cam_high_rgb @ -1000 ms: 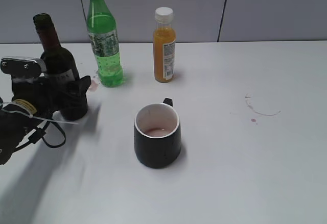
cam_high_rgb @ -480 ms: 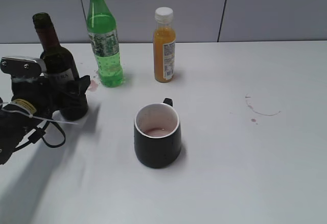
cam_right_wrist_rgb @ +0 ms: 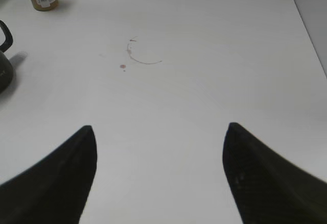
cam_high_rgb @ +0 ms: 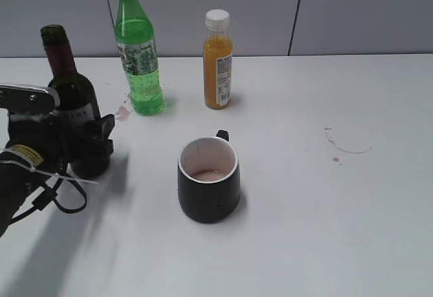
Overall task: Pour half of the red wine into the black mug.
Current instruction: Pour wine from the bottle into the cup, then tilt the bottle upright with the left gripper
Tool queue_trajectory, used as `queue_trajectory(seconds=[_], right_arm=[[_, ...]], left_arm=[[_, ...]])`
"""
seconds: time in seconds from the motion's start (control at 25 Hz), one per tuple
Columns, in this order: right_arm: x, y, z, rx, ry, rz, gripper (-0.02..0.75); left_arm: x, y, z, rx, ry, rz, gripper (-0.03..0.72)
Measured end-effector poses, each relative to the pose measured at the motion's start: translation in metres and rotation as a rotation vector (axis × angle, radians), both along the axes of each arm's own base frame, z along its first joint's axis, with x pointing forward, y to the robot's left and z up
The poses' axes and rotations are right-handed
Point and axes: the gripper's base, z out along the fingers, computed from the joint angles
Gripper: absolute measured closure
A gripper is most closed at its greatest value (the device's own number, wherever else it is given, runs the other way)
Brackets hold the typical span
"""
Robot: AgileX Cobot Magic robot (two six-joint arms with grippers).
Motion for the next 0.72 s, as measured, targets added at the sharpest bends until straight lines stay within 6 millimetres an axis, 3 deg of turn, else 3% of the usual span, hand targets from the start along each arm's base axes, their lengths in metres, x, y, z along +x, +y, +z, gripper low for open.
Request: queue_trajectory(seconds=[0.72], right_arm=[[0.0,0.0,0.0,0.0,0.0,0.0,0.155]], left_arm=[[-0.056,-0.063,0.016,0.042,0.006,0.023,0.156]])
